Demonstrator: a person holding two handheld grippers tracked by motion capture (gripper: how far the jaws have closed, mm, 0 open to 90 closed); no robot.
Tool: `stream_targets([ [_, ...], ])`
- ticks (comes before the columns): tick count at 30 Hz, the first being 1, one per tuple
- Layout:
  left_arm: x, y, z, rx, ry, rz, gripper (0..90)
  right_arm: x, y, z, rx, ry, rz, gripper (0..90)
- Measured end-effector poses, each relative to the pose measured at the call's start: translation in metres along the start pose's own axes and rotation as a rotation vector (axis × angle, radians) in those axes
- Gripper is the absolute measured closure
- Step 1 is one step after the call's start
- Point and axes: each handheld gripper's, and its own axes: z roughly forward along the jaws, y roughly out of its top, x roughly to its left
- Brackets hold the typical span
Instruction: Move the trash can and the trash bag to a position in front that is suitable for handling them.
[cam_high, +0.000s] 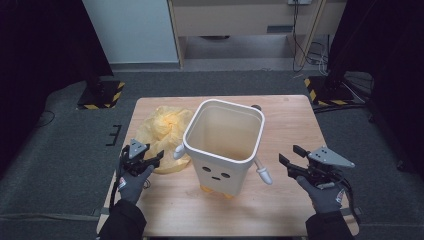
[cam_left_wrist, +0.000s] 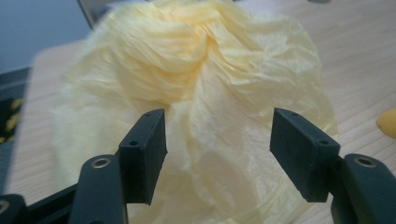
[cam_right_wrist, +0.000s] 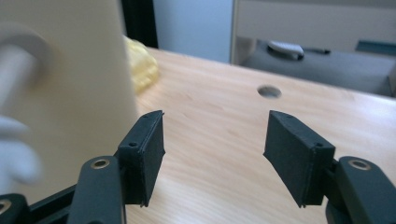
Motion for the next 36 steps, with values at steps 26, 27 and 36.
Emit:
stream_targets([
  [26,-0.013,-0.039,-0.051,0.276,-0.007,0.004,40.0,-0.029,-0.049,0.01,0.178,-0.082,0.038,39.9],
  [27,-0.017,-0.04,-0.057,0.27,-0.017,0.001,40.0,-0.029,-0.05,0.01,0.181,-0.081,0.04,40.1],
  [36,-0.015,-0.032,-0.081,0.058,-0.017,-0.055,34.3,-0.036,-0.054,0.008,0.172,-0.094,0.078,38.9],
])
